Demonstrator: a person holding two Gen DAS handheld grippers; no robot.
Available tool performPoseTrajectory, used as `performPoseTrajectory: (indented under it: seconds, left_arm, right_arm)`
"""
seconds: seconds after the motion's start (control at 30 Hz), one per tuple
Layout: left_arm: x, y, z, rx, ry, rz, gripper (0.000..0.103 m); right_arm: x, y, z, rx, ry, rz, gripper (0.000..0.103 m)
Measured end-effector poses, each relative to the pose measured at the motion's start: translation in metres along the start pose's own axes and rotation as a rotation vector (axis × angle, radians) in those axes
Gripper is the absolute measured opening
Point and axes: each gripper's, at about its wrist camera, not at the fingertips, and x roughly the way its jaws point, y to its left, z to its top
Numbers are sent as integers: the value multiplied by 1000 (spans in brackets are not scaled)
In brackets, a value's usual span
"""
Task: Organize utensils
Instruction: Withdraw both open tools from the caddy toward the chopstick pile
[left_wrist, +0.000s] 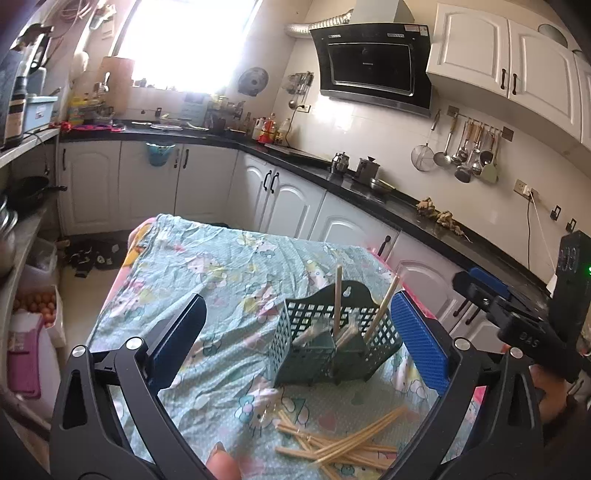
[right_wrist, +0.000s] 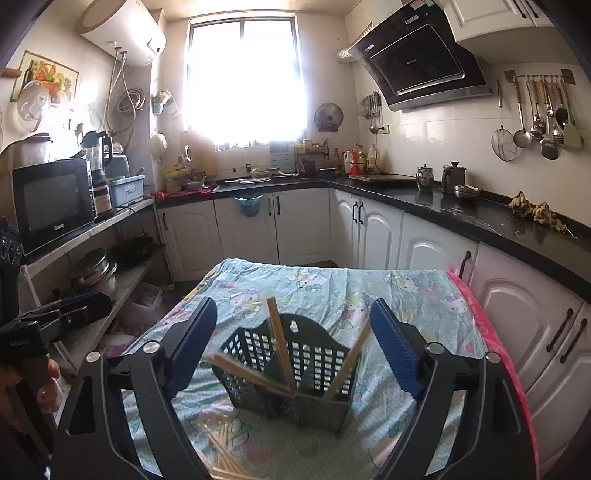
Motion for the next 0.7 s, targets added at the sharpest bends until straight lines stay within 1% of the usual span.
performPoseTrajectory:
  seconds: [0.3,0.7]
  left_arm:
    - [-16,4,-22,-17,33,17,92]
    - [-28,-4,-40,-13,37,5,92]
  right_arm:
    - [-25,-3,-22,0,26,-20,85]
    - [-43,-2,-42,-4,54,-22,86]
